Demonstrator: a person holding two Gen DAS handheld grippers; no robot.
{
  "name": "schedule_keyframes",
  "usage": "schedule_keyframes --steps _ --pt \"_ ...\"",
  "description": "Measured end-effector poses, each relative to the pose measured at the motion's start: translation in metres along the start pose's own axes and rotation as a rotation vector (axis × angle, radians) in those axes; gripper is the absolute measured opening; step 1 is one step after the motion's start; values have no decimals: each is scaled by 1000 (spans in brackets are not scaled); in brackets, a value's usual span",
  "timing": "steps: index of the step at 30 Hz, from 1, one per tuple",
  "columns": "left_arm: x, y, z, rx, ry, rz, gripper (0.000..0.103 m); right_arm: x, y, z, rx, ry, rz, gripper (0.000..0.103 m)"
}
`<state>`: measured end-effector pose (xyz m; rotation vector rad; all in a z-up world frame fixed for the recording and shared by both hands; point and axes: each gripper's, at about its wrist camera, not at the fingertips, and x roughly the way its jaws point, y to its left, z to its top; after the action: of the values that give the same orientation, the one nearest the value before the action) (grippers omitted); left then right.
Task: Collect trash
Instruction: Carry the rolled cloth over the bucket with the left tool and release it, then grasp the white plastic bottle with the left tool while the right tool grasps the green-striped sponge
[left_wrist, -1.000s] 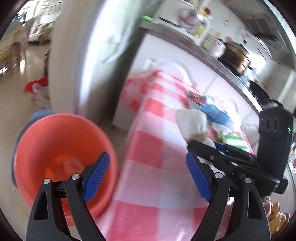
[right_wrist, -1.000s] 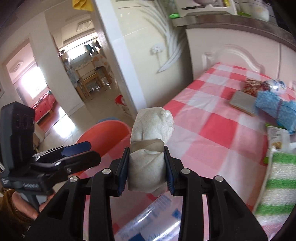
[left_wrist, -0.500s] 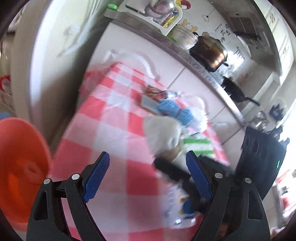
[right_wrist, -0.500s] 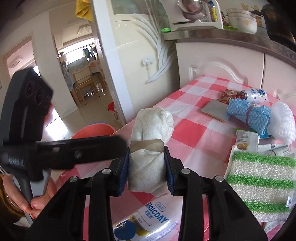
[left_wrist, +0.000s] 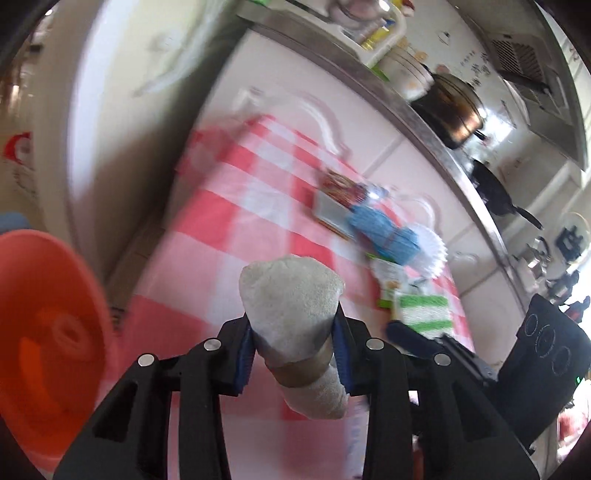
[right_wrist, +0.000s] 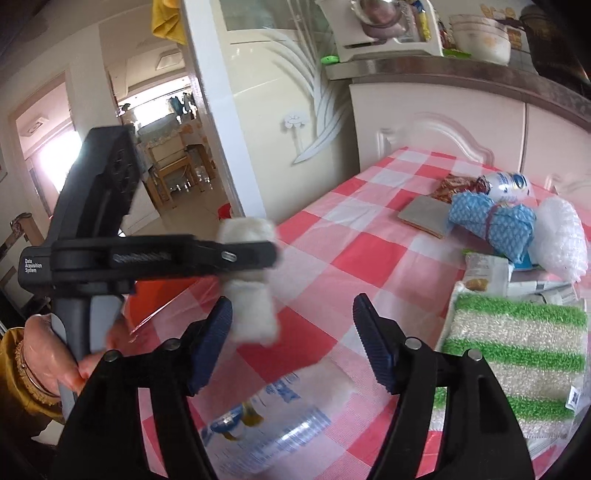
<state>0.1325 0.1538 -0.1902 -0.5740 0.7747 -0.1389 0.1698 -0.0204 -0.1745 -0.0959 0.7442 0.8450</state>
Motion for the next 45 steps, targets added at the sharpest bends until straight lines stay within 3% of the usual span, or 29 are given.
schedule_keyframes --steps 6,10,12,13,14,19,24,29,32,36,43,45 --pt "-53 55 -3 -2 -97 249 37 -3 -10 -3 47 3 -1 75" --pt "-62 99 -9 -24 -98 429 39 -3 -11 -5 50 12 -9 75" --pt "-56 115 -13 -14 -66 513 50 -3 -12 -6 52 19 -14 75" --pt "-52 121 -16 -17 -46 536 69 -4 -13 -7 55 22 -20 75" --pt "-50 123 -18 -18 -37 551 79 -5 -14 -8 60 24 -24 75" --pt "-46 100 -26 99 -49 586 90 -24 -28 -14 113 -7 -50 76" --pt "-56 61 -29 183 -95 540 90 -58 -50 -19 177 -91 -131 77" --pt "-65 7 -36 264 -122 382 90 -84 -74 -19 246 -150 -230 85" --pt "-61 -28 -46 307 -79 239 91 -88 -90 -24 297 -138 -297 89" --pt "-41 -60 -65 351 2 147 91 -87 -105 -35 343 -105 -338 90" --pt "-2 -95 -97 439 99 168 90 -75 -117 -46 361 -21 -335 91" --pt "8 -98 -98 449 103 182 83 -76 -119 -45 366 -26 -328 91"
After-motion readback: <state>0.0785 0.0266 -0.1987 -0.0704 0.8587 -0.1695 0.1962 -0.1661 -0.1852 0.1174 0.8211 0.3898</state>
